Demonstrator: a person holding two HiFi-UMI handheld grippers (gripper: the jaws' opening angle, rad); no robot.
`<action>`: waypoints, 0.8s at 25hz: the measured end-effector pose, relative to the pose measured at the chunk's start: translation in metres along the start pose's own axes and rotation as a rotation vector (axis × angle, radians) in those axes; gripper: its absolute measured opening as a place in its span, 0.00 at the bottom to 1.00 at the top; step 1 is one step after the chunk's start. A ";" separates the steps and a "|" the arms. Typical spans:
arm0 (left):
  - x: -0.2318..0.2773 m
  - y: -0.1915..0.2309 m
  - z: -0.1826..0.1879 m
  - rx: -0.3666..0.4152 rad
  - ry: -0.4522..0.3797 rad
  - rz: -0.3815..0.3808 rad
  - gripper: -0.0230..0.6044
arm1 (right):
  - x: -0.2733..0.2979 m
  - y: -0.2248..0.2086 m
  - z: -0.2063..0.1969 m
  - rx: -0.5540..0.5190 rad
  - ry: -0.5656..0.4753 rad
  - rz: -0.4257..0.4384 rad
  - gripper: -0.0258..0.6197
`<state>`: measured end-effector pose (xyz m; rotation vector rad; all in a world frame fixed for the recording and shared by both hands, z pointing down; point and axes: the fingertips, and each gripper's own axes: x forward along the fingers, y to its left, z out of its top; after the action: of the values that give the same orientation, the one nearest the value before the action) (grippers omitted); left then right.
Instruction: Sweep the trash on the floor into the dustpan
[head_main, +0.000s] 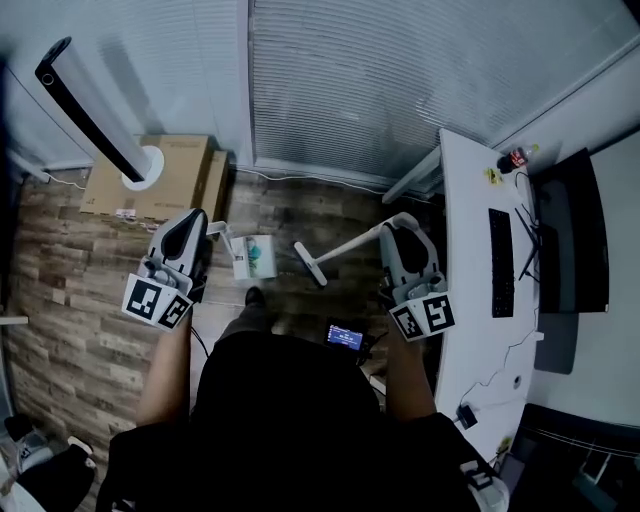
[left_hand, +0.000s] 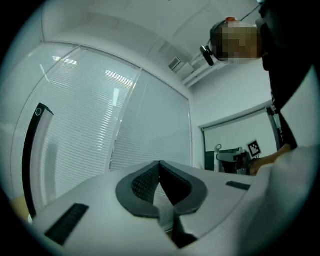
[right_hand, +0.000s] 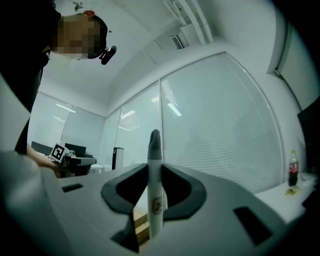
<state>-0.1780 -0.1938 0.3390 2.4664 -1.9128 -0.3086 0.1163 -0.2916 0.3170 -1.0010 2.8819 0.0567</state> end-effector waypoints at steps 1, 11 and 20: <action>-0.007 -0.009 -0.001 -0.006 -0.005 0.009 0.03 | -0.010 0.003 -0.001 -0.011 0.005 0.007 0.18; -0.088 -0.091 -0.030 -0.024 0.041 0.086 0.03 | -0.093 0.033 -0.029 0.026 0.014 0.070 0.18; -0.160 -0.114 -0.043 -0.016 0.118 0.092 0.03 | -0.136 0.076 -0.041 0.047 0.047 0.049 0.18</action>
<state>-0.1002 -0.0163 0.3911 2.3213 -1.9598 -0.1716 0.1727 -0.1506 0.3712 -0.9361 2.9355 -0.0313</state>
